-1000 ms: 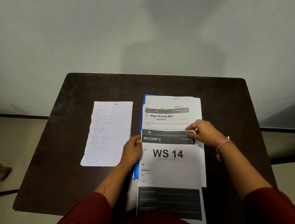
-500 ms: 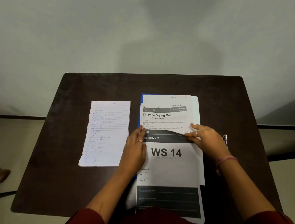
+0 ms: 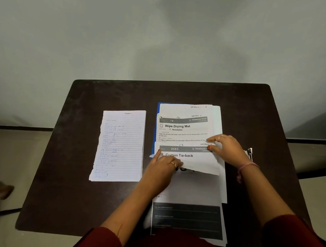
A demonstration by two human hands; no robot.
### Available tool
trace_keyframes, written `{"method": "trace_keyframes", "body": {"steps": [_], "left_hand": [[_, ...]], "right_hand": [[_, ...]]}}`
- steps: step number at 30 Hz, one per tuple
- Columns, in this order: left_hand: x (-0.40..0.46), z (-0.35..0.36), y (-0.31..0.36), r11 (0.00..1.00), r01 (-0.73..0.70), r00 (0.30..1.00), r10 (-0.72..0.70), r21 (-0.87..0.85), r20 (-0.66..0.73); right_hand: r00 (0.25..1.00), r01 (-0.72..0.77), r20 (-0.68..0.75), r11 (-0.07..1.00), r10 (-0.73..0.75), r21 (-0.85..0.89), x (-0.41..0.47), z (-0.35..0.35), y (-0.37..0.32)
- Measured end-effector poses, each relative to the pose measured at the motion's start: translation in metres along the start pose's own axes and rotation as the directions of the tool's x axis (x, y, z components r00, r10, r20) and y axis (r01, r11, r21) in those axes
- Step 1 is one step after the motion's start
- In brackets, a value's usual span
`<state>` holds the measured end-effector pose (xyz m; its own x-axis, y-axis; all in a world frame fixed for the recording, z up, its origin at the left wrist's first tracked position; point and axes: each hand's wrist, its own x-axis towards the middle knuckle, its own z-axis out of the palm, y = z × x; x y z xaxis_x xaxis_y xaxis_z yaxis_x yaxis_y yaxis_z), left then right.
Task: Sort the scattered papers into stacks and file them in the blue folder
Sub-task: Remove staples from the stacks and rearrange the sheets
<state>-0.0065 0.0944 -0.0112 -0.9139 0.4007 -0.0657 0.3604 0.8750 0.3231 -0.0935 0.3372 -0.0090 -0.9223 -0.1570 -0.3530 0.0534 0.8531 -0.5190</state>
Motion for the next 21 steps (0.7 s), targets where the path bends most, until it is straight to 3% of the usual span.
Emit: {"method": "trace_keyframes", "body": {"steps": [2,6,12,14,17,19,21], "left_hand": [[0.000,-0.005,0.004,1.000,0.014,0.999,-0.015,0.017,0.046],[0.000,-0.006,0.006,0.999,0.051,0.996,-0.052,0.012,0.071],[0.001,-0.002,0.003,0.999,0.025,0.998,-0.022,-0.046,0.050],[0.003,0.001,0.000,0.999,-0.027,0.999,0.026,-0.018,-0.042],[0.004,0.000,0.000,0.999,-0.030,0.996,0.028,-0.021,-0.082],[0.005,-0.001,0.000,0.999,-0.031,0.998,0.031,-0.012,-0.053],[0.006,-0.002,-0.001,0.999,-0.030,1.000,0.030,-0.024,-0.005]], "right_hand": [[0.999,-0.026,0.020,0.969,0.032,-0.247,0.011,0.002,-0.001],[0.995,0.003,-0.097,0.967,-0.028,-0.253,0.012,0.002,-0.009],[0.988,0.093,-0.077,0.916,-0.133,-0.390,-0.006,0.001,-0.008],[0.988,0.109,-0.072,0.945,-0.137,-0.307,-0.014,0.003,-0.005],[0.973,0.194,0.114,0.979,-0.200,0.065,-0.025,-0.003,0.002],[0.916,0.121,0.335,0.948,-0.221,0.295,-0.034,-0.013,-0.001],[0.894,0.031,0.385,0.890,-0.228,0.455,-0.036,-0.016,-0.003]]}}
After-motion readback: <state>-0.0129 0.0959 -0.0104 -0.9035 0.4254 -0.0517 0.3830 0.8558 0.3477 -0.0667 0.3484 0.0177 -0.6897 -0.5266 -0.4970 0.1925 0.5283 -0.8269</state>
